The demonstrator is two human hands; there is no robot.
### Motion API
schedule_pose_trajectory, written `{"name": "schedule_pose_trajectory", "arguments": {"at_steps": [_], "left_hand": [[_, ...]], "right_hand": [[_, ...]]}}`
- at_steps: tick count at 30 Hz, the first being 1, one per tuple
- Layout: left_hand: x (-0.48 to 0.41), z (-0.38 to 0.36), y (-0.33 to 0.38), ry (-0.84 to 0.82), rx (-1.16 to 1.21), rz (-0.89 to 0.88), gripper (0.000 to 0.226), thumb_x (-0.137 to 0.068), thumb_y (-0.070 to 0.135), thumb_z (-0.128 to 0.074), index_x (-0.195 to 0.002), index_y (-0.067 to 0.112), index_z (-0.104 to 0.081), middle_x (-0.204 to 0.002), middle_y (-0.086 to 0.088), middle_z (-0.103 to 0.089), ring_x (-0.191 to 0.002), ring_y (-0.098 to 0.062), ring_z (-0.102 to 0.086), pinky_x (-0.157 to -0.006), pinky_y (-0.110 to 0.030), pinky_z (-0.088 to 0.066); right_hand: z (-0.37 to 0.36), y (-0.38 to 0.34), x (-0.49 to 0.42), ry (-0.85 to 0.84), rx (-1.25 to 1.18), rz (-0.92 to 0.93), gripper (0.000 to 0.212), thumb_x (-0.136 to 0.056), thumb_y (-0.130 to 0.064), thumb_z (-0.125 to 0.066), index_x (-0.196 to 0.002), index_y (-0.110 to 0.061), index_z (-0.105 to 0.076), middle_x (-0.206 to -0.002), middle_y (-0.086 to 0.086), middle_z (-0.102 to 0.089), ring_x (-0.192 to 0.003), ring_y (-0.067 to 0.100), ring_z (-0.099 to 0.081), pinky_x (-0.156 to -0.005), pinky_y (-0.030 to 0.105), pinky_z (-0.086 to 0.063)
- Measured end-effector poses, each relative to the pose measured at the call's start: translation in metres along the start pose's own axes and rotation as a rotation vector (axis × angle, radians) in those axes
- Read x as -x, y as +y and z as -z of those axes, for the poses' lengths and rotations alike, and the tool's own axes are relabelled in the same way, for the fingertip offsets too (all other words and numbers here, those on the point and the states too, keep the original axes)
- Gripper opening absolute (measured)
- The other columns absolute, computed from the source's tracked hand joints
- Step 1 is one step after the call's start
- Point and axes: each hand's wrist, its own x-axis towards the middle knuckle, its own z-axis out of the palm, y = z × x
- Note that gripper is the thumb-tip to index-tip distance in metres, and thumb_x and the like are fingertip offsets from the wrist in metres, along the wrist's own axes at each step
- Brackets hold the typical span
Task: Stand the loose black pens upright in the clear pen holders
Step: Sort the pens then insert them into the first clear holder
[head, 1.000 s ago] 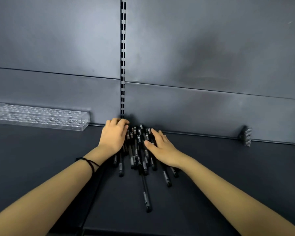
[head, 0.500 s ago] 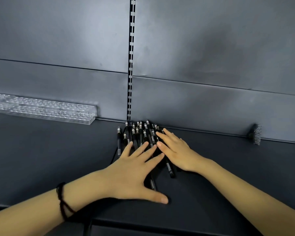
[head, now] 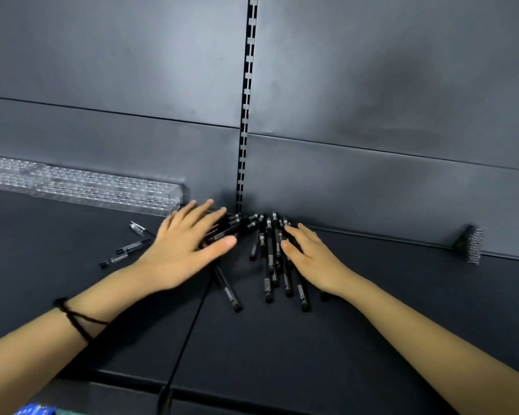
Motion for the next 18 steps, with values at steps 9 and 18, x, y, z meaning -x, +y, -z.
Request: {"name": "schedule_pose_trajectory", "arguments": {"at_steps": [9,18], "left_hand": [[-0.004,0.0,-0.027,-0.006,-0.363,0.42,0.075,-0.091,0.068,-0.035,-0.151,0.025,-0.025,-0.151,-0.007,-0.035,-0.138,-0.032,-0.027,-0.11,-0.044,-0.024],[-0.021,-0.013,0.004,-0.236,0.145,-0.058,0.07,-0.092,0.016,-0.049,-0.151,0.036,-0.018,-0.162,0.008,0.005,-0.148,-0.013,0.009,-0.117,-0.03,-0.004]], "right_hand": [[0.0,-0.004,0.002,-0.016,0.051,-0.002,0.058,-0.1,-0.055,-0.028,-0.153,-0.033,-0.019,-0.163,-0.003,-0.003,-0.15,0.024,0.006,-0.121,0.042,-0.004],[-0.001,-0.005,0.004,-0.018,0.077,0.006,0.058,-0.1,-0.053,-0.03,-0.153,-0.032,-0.019,-0.163,-0.001,-0.003,-0.15,0.024,0.005,-0.121,0.042,-0.004]]}}
